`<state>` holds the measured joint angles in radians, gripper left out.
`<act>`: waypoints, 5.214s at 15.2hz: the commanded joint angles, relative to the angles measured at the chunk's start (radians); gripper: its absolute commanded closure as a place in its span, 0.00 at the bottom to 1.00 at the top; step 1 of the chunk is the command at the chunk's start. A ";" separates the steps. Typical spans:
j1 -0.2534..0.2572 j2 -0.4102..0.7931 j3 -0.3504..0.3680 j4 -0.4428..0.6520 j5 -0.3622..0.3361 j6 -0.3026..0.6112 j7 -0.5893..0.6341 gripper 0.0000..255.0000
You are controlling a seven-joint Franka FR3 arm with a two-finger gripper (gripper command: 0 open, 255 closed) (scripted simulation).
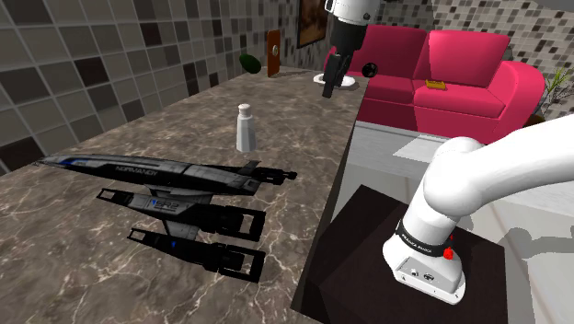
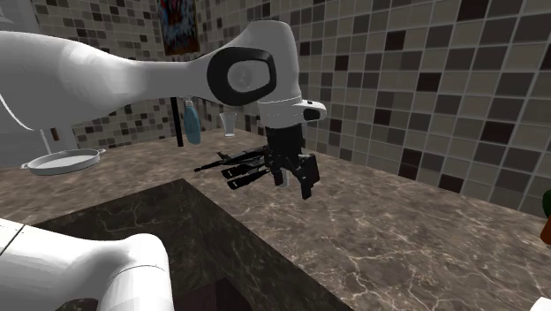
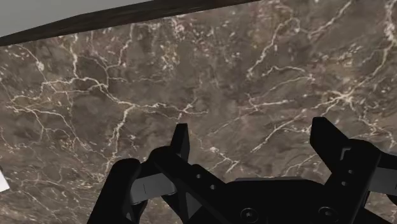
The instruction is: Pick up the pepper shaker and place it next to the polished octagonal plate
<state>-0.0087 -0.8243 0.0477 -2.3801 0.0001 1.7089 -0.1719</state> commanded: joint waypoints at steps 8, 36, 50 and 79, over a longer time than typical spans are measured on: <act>0.040 0.189 0.145 0.154 0.038 0.004 0.116 0.00; 0.077 0.583 0.388 0.427 -0.021 0.049 0.338 0.00; 0.075 0.588 0.387 0.486 -0.023 -0.004 0.335 1.00; 0.079 0.767 0.426 1.078 -0.102 -0.437 0.352 1.00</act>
<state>0.0681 -0.0682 0.4701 -1.3303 -0.0959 1.2908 0.1777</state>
